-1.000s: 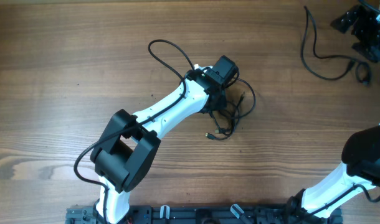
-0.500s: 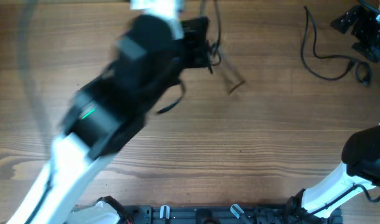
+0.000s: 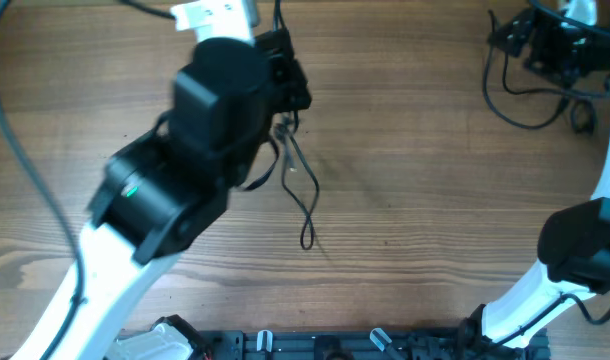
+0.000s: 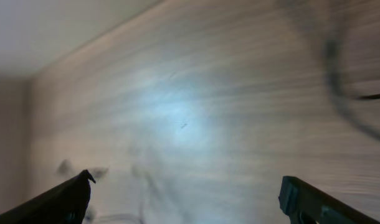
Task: Untangle cables
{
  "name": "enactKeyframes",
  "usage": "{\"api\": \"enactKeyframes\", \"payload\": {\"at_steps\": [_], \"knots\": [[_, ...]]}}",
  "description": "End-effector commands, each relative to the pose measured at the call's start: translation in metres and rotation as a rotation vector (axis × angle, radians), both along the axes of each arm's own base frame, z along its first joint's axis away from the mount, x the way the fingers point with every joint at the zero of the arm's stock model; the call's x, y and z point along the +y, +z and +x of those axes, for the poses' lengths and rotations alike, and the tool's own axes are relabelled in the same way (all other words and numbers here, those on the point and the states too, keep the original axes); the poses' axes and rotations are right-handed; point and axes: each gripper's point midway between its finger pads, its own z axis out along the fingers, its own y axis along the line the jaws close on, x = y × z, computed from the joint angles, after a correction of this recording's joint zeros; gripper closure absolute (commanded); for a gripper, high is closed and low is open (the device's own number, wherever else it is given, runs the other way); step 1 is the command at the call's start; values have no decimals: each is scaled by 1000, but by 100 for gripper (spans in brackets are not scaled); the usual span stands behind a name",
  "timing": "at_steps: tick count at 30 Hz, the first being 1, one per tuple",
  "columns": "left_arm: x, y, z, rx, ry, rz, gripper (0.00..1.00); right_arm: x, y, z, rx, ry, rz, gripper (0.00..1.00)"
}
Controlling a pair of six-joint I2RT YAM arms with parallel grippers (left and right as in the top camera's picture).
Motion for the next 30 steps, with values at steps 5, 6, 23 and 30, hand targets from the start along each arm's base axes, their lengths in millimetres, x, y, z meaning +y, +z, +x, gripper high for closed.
{"api": "enactKeyframes", "payload": {"at_steps": [5, 6, 23, 30], "knots": [[59, 3, 17, 21, 158, -72, 96, 156, 13, -26, -83, 463, 36, 5], [67, -3, 17, 50, 165, -86, 96, 169, 14, -29, -92, 495, 35, 5], [131, -20, 28, 236, 57, -377, 96, 339, -7, -100, -215, 939, 45, 11], [131, -19, 28, 232, 57, -376, 96, 381, -69, -133, -183, 1025, 60, 22]]}}
